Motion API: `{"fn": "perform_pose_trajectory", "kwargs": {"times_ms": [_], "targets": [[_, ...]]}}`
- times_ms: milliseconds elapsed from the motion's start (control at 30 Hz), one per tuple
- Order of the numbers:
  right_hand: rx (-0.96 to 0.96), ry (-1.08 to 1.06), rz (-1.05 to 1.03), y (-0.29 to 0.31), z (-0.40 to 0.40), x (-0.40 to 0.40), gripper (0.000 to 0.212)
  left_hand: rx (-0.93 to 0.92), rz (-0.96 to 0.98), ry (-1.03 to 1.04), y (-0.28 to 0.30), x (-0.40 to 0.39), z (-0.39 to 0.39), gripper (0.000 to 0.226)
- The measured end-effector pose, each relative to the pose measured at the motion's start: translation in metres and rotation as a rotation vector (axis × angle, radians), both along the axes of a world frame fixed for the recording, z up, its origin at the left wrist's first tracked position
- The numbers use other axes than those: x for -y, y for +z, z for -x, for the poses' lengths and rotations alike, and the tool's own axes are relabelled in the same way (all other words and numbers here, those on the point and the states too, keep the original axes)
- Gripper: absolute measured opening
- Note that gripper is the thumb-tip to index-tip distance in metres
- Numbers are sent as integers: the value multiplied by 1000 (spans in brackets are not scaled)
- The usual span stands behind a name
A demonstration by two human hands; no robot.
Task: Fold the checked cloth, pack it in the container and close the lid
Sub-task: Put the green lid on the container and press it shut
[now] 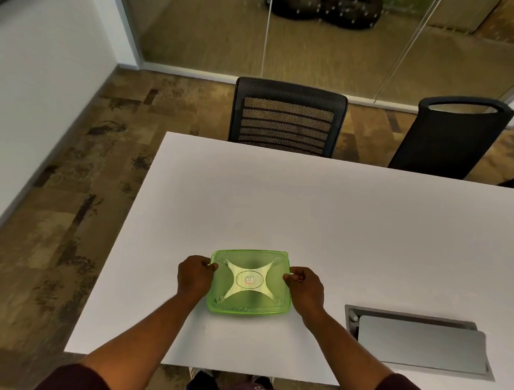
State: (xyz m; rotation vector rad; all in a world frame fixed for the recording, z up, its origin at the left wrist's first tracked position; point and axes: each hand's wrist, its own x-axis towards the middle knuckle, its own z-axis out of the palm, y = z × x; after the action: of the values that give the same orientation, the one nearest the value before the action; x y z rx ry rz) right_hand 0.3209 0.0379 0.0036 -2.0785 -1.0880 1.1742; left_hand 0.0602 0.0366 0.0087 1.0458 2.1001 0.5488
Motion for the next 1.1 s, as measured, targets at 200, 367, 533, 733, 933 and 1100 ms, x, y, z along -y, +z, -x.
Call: {"fn": "perform_pose_trajectory", "kwargs": {"times_ms": [200, 367, 533, 733, 933, 1100], "targets": [[-1, -9, 45, -5, -5, 3, 16, -5, -18, -9, 0, -3, -4, 18], [-17, -11, 62, -5, -6, -2, 18, 21, -16, 5, -2, -4, -1, 15], [-18, -14, 97, -4, -4, -4, 19, 76, -16, 35, -4, -3, 1, 13], [-24, -48, 119, -3, -1, -7, 19, 202, 50, 102, -4, -9, 6, 12], [-32, -15, 141, -8, -5, -11, 21, 316, 101, 155, -7, -16, 10, 8], [-35, -2, 169, -11, -7, -14, 17, 335, 128, 177, -10, -16, 10, 11]]}}
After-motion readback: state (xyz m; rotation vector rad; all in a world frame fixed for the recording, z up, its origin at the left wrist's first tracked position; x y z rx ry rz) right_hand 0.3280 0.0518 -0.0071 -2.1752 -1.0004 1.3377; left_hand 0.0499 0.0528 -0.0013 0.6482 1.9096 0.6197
